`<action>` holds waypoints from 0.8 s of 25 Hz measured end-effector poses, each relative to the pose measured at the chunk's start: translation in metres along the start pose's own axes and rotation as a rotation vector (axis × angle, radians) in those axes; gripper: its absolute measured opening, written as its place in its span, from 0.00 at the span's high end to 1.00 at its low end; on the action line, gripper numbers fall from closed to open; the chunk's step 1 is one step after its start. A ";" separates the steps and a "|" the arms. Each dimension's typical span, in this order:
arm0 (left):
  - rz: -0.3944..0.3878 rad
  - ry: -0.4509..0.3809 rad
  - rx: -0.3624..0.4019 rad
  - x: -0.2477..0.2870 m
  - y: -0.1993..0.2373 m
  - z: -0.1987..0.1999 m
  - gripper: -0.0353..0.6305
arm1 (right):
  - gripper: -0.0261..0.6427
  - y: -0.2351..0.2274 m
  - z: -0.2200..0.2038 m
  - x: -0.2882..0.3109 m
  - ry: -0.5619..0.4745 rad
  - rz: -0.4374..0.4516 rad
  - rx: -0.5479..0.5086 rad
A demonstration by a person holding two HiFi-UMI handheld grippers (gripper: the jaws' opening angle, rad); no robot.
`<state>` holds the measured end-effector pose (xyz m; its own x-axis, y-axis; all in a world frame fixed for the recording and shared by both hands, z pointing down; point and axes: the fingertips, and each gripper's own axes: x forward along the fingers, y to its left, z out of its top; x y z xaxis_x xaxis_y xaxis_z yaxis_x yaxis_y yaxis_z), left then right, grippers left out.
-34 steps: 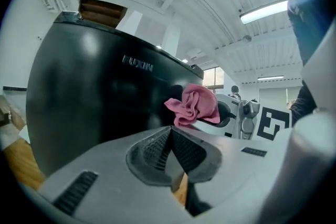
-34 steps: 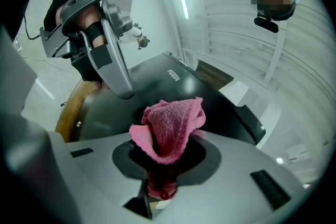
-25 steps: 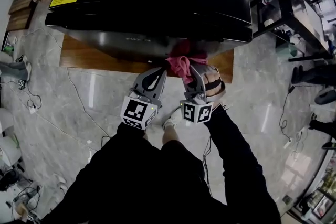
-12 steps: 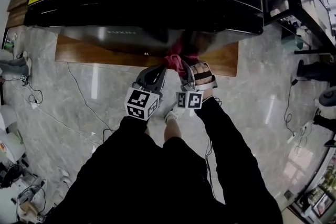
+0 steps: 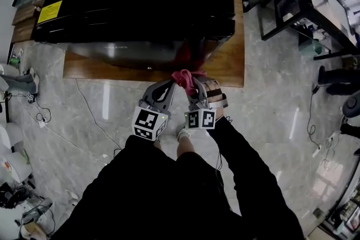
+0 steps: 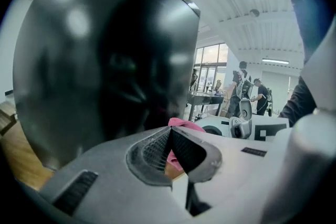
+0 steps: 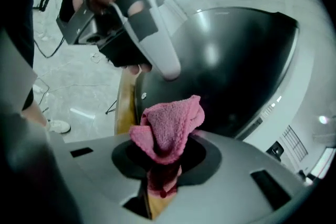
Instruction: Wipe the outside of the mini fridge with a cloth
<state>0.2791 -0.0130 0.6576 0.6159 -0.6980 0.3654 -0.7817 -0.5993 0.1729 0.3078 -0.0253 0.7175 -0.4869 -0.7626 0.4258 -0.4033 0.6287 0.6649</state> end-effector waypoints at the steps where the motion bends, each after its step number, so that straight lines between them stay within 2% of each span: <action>1: -0.011 -0.019 0.014 -0.003 -0.011 0.014 0.94 | 0.82 -0.014 0.004 -0.018 -0.015 -0.018 0.056; 5: -0.060 -0.096 0.048 -0.027 -0.058 0.072 0.94 | 0.82 -0.072 0.022 -0.099 -0.083 -0.087 0.306; 11: -0.101 -0.220 0.026 -0.066 -0.110 0.155 0.94 | 0.81 -0.147 0.046 -0.188 -0.206 -0.156 0.648; 15: -0.121 -0.268 0.050 -0.077 -0.137 0.197 0.94 | 0.81 -0.195 0.054 -0.224 -0.261 -0.218 0.735; 20: -0.164 -0.317 0.089 -0.078 -0.151 0.236 0.94 | 0.81 -0.250 0.079 -0.241 -0.361 -0.282 0.802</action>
<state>0.3724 0.0398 0.3867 0.7434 -0.6679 0.0358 -0.6666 -0.7356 0.1202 0.4645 0.0128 0.3999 -0.4467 -0.8947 0.0058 -0.8941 0.4466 0.0338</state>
